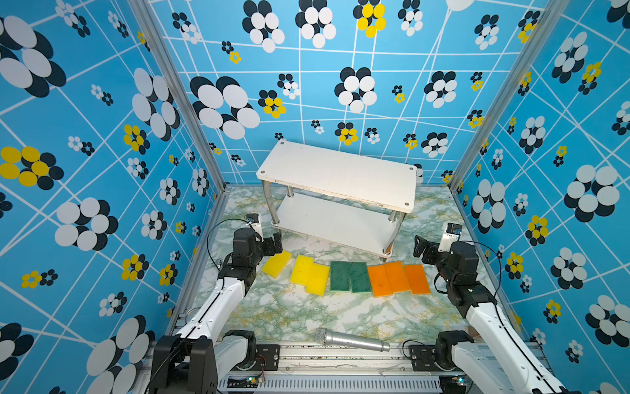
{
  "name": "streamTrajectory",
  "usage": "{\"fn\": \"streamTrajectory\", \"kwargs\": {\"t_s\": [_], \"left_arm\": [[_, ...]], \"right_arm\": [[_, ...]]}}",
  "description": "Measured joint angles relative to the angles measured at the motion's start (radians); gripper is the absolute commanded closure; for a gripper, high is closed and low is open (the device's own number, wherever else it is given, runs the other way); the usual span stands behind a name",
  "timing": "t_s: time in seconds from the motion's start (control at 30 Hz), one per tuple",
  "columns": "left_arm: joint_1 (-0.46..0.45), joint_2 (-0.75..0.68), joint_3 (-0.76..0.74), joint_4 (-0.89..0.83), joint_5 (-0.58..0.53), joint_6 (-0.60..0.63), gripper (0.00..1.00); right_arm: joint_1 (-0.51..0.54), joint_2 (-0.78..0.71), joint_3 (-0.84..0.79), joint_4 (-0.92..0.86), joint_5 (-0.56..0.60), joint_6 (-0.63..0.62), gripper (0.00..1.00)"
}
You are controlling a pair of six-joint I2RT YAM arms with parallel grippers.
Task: Place and organize the cleaning sponges onto the shelf
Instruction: 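Lower the left gripper to the yellow sponge while the right moves over orange sponges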
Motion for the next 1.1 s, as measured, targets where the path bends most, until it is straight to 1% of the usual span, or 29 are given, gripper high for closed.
{"fn": "streamTrajectory", "kwargs": {"t_s": [0.1, 0.2, 0.3, 0.4, 0.53, 0.8, 0.93, 1.1], "left_arm": [[0.0, 0.002, 0.042, -0.102, 0.019, -0.021, 0.01], [-0.001, 0.022, 0.103, -0.234, 0.018, -0.04, 0.01], [-0.001, 0.055, 0.162, -0.341, 0.027, -0.043, 0.01], [-0.001, 0.08, 0.192, -0.408, 0.041, -0.049, 0.01], [-0.001, 0.09, 0.196, -0.469, 0.043, -0.066, 0.01], [-0.002, 0.079, 0.195, -0.526, 0.074, -0.071, 0.01], [-0.007, 0.064, 0.188, -0.544, 0.071, -0.085, 0.01], [-0.019, 0.078, 0.19, -0.597, 0.05, -0.085, 0.01]], "right_arm": [[0.018, 0.002, 0.0, -0.04, -0.019, 0.026, 0.01], [0.057, 0.011, 0.013, -0.078, -0.022, 0.045, 0.01], [0.089, 0.043, 0.057, -0.123, -0.024, 0.054, 0.01], [0.121, 0.074, 0.099, -0.153, -0.023, 0.06, 0.01], [0.15, 0.085, 0.105, -0.169, -0.019, 0.07, 0.01], [0.152, 0.068, 0.079, -0.171, 0.005, 0.073, 0.01], [0.152, 0.055, 0.072, -0.17, 0.011, 0.073, 0.01], [0.152, 0.055, 0.072, -0.171, 0.021, 0.072, 0.01]]}}
